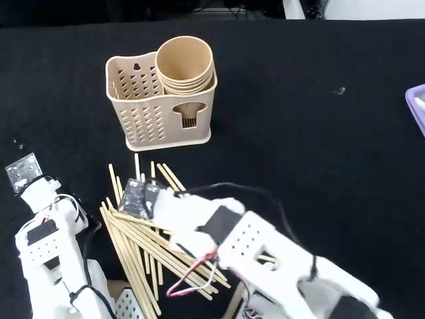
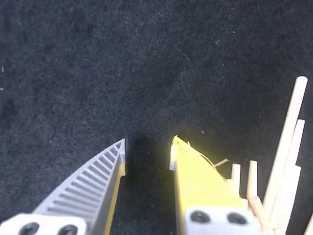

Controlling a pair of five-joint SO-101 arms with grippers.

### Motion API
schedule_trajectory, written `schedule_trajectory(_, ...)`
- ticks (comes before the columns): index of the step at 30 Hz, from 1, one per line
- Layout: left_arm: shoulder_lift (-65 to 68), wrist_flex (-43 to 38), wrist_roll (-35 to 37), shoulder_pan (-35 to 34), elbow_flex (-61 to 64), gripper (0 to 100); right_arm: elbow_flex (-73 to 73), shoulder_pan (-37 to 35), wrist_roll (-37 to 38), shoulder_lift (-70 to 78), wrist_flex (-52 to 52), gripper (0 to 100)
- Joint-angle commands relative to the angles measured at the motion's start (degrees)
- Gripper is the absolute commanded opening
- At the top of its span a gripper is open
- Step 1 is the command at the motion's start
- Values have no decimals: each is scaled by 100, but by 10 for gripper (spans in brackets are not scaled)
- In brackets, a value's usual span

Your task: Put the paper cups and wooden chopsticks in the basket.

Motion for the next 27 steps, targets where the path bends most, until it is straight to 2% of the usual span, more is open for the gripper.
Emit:
schedule_trajectory(1,-97,-88,44,110,-31,155,-145,-114,-62,716,-396,180)
schedule_trajectory(8,-97,-88,44,110,-31,155,-620,-141,264,1895,-422,180)
schedule_trajectory(14,-97,-97,44,110,-31,155,-857,0,264,2088,-422,177)
schedule_trajectory(19,-97,-88,44,110,-31,155,-769,290,712,2123,-607,11)
schedule_trajectory(27,-97,-88,44,110,-31,155,-602,484,721,2079,-571,114)
